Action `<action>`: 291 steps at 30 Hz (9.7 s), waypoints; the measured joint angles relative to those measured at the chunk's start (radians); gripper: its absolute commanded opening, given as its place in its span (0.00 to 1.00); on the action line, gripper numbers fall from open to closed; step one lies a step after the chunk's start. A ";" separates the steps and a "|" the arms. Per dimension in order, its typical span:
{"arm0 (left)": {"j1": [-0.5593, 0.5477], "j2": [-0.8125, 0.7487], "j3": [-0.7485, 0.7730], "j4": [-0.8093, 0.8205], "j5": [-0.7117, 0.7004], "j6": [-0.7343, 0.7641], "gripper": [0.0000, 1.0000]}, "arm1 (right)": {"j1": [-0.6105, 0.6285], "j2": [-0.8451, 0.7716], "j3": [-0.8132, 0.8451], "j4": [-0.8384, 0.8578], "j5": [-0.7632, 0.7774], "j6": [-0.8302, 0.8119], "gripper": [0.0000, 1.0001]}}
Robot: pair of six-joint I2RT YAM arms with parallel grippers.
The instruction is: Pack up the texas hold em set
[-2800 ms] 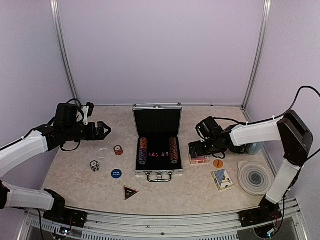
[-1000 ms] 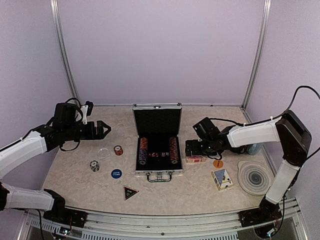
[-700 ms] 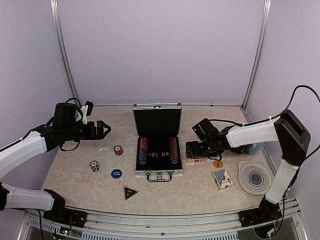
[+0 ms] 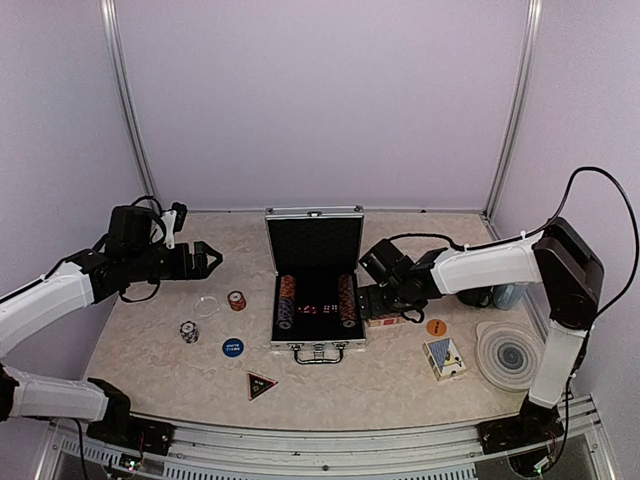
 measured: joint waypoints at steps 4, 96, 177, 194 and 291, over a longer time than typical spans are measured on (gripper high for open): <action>0.003 0.000 0.000 0.000 0.005 0.000 0.99 | 0.001 0.020 0.000 -0.003 0.001 -0.002 0.99; 0.015 0.005 0.000 0.000 0.018 -0.002 0.99 | -0.145 -0.061 -0.134 0.040 -0.121 -0.029 0.99; 0.026 0.005 0.000 0.002 0.037 -0.003 0.99 | 0.132 0.342 0.625 -0.143 -0.059 -0.012 0.99; 0.026 0.005 0.000 0.004 0.039 -0.003 0.99 | 0.135 0.315 0.542 -0.118 -0.070 -0.077 0.98; 0.031 0.003 0.000 0.008 0.048 -0.006 0.99 | 0.124 0.360 0.543 -0.195 0.098 -0.126 0.99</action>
